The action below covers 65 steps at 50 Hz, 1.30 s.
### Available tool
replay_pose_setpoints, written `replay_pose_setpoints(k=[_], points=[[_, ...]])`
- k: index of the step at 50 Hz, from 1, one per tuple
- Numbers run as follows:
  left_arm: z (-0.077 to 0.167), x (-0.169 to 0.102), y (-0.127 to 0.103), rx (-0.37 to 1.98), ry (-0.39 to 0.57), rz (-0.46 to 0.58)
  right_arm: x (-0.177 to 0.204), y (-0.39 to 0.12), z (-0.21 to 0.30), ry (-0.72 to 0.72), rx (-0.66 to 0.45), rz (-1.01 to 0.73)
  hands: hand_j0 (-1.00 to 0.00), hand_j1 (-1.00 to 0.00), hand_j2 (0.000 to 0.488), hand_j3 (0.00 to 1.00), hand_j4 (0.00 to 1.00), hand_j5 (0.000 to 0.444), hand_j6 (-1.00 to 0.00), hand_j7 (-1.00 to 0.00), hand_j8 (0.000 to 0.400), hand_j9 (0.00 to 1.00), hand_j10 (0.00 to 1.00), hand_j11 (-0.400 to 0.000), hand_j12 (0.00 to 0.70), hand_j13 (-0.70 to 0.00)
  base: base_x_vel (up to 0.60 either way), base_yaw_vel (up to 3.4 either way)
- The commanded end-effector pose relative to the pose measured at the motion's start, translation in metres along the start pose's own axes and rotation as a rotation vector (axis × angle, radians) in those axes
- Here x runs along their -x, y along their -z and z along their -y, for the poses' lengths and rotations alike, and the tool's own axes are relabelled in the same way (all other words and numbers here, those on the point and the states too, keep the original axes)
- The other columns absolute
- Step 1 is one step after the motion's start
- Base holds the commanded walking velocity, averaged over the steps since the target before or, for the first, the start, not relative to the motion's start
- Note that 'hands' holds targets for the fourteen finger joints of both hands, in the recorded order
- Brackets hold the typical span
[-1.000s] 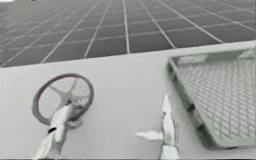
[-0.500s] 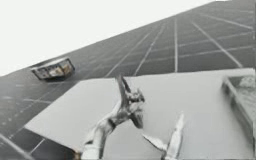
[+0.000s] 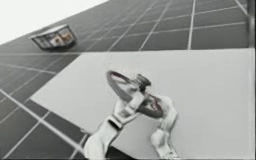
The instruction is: Pick up and drop off the object
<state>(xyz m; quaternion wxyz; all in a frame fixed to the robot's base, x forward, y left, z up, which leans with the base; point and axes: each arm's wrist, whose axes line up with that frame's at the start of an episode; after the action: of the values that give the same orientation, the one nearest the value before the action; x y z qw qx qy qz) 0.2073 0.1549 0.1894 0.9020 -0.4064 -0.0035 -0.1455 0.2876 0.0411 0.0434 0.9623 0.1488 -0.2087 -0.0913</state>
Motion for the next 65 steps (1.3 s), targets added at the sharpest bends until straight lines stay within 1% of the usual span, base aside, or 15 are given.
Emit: replay_pose_setpoints(k=[1,3,5,6,7,8,13,20,25,27,32,39,40,41,65], points=[[-0.012,0.007,0.02,-0.014,-0.064,-0.104,-0.018,-0.021,0.054,0.172,-0.129,-0.177,-1.0,-1.0,0.0,1.0,1.0,0.0,-1.0,-1.0,0.4,1.0,1.0,-0.4,0.7,-0.7,0.0,0.0],[-0.027,0.011,0.022,-0.028,-0.101,-0.154,-0.022,-0.037,0.068,0.218,-0.137,-0.156,-1.0,-1.0,0.0,1.0,1.0,0.0,-1.0,-1.0,0.4,1.0,1.0,-0.4,0.7,-0.7,0.0,0.0],[-0.035,-0.009,0.025,-0.055,-0.162,-0.225,-0.031,-0.051,0.086,0.244,-0.085,-0.159,-0.99,-1.0,0.005,1.0,1.0,0.0,-0.99,-1.0,0.4,1.0,1.0,-0.4,0.7,-0.7,0.0,0.0],[-0.045,-0.015,0.033,-0.072,-0.177,-0.249,-0.033,-0.048,0.094,0.275,-0.084,-0.166,-0.69,-1.0,0.156,1.0,1.0,0.0,-0.69,-1.0,0.4,1.0,1.0,-0.4,0.7,-0.7,0.0,0.0],[-0.047,-0.016,0.041,-0.089,-0.202,-0.281,-0.028,-0.05,0.106,0.314,-0.077,-0.179,-0.02,-1.0,0.488,1.0,1.0,0.0,-0.02,-1.0,0.4,1.0,1.0,-0.4,0.7,-0.7,0.0,0.0],[-0.049,-0.024,0.043,-0.096,-0.207,-0.296,-0.023,-0.041,0.11,0.376,-0.088,-0.13,0.0,0.0,0.0,1.0,1.0,0.0,0.0,0.0,0.0,1.0,1.0,-0.4,0.0,-0.7,0.0,0.0],[-0.059,-0.015,0.041,-0.1,-0.253,-0.311,-0.023,-0.021,0.11,0.4,0.172,0.157,0.0,0.0,0.0,1.0,1.0,0.0,0.0,0.0,0.0,1.0,1.0,-0.4,0.0,-0.7,0.0,0.0],[-0.07,0.0,0.054,-0.076,-0.252,-0.339,-0.043,0.009,0.143,0.04,0.283,0.435,0.0,0.0,0.0,1.0,1.0,0.0,0.0,0.0,0.0,1.0,1.0,-0.4,0.0,-0.7,0.0,0.0],[-0.06,0.001,0.067,-0.059,-0.231,-0.39,-0.016,-0.011,0.14,0.166,0.324,0.523,0.0,0.0,0.0,1.0,1.0,0.0,0.0,0.0,0.0,1.0,1.0,-0.4,0.0,-0.7,0.0,0.0],[-0.057,0.006,0.071,-0.043,-0.212,-0.42,-0.013,-0.027,0.136,0.187,0.293,0.613,0.0,0.0,0.0,1.0,1.0,0.0,0.0,0.0,0.0,1.0,1.0,-0.4,0.0,-0.7,0.0,0.0],[-0.059,0.016,0.082,-0.04,-0.197,-0.459,-0.032,-0.038,0.154,-0.082,0.161,0.664,0.0,0.0,0.0,1.0,1.0,0.0,0.0,0.0,0.0,1.0,1.0,-0.4,0.0,-0.7,0.0,0.0],[-0.06,0.028,0.071,-0.023,-0.165,-0.459,-0.027,-0.04,0.179,-0.197,-0.083,0.784,0.0,0.0,0.0,1.0,1.0,0.0,0.0,0.0,0.0,1.0,1.0,-0.4,0.0,-0.7,0.0,0.0],[-0.063,0.022,0.081,-0.036,-0.164,-0.435,-0.031,-0.045,0.176,-0.239,-0.085,0.767,0.0,0.0,0.0,1.0,1.0,0.0,0.0,0.0,0.0,1.0,1.0,-0.4,0.0,-0.7,0.0,0.0],[-0.061,0.026,0.072,-0.03,-0.169,-0.448,-0.155,-0.075,0.106,0.456,0.016,-0.547,0.0,0.0,0.0,1.0,1.0,0.0,0.0,0.0,0.0,1.0,1.0,-0.4,0.0,-0.7,0.17,2.59],[-0.061,0.026,0.072,-0.03,-0.169,-0.448,-0.155,-0.075,0.106,0.456,0.016,-0.547,0.0,0.0,0.0,1.0,1.0,0.0,0.0,0.0,0.0,1.0,1.0,-0.4,0.0,-0.7,0.2,2.1]])
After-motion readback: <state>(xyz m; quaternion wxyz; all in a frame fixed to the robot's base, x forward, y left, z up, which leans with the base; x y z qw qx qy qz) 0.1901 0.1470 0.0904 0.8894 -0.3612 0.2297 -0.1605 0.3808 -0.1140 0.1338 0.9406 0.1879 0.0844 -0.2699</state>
